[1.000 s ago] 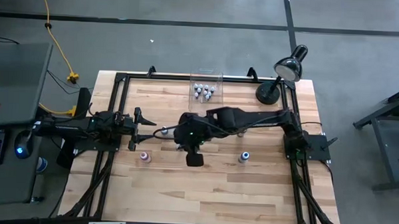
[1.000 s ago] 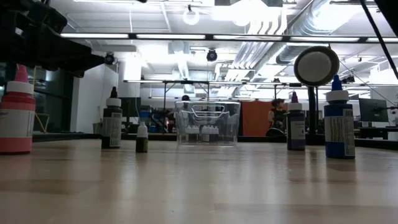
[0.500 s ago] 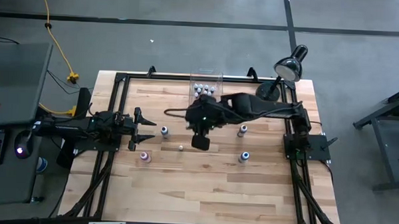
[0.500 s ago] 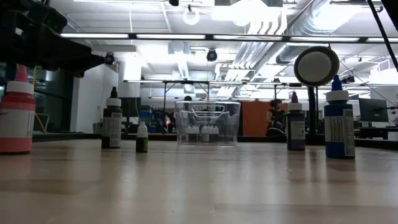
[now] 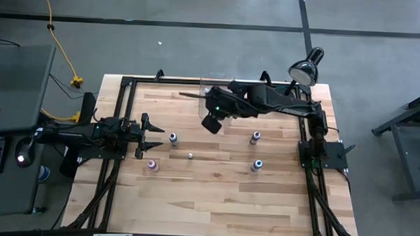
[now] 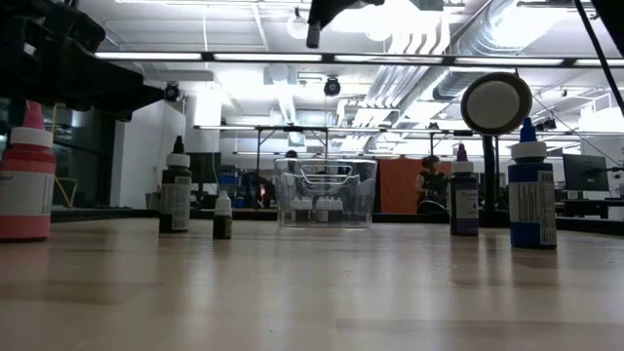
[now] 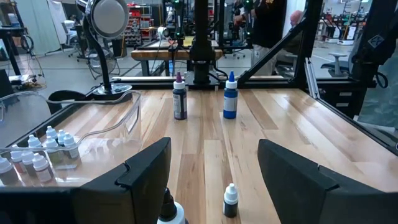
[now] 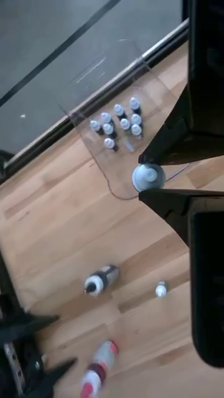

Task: Pick & Place food coloring
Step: Put the small food coloring bottle into the transparent bin

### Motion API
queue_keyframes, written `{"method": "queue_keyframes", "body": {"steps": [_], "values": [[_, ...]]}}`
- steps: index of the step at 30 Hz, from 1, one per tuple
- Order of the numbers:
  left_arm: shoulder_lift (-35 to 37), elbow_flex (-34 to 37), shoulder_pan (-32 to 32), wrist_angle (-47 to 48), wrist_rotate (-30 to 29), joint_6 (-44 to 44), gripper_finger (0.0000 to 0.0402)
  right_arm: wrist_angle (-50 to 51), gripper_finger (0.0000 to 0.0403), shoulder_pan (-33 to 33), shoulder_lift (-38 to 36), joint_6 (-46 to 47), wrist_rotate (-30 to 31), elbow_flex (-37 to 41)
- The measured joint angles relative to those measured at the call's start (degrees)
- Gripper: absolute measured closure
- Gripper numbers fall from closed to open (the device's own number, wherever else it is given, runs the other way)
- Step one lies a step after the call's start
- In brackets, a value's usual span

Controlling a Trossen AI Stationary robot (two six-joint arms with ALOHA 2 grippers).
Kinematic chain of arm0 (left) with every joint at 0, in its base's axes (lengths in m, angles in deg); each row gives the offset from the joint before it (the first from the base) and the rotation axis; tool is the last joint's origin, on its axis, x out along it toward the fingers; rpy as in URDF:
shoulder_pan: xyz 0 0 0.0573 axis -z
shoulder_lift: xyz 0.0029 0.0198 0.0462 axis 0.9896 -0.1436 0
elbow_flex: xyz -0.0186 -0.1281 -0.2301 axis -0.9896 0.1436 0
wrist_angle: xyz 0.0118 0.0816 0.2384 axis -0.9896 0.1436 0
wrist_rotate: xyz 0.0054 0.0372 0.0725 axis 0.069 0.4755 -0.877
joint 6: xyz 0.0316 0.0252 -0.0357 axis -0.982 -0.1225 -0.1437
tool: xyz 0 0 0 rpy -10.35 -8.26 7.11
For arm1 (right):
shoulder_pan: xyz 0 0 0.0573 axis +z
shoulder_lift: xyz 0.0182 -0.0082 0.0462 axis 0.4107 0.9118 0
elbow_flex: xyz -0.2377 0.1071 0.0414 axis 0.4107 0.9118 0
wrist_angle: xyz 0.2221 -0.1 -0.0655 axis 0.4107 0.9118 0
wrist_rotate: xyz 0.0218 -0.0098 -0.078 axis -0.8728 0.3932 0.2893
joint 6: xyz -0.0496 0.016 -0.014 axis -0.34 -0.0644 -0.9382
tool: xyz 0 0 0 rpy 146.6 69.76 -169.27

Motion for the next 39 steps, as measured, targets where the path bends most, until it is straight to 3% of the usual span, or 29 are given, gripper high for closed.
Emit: {"method": "queue_keyframes", "body": {"steps": [7,17,25,39], "values": [[0.0,0.0,0.0,0.0,0.0,0.0,0.0163,4.9,0.0361,-4.9,0.2,4.0,-0.1,0.0],[0.0,0.0,0.0,0.0,0.0,0.0,0.0163,8.2,0.0361,-11.2,2.5,6.4,-4.8,0.1],[0.0,0.0,0.0,0.0,0.0,0.0,0.0163,8.1,0.0360,-14.5,5.6,7.0,-7.9,0.1],[0.0,0.0,0.0,0.0,0.0,0.0,0.0163,7.7,0.0361,-17.9,10.8,8.0,-7.5,0.1]]}}
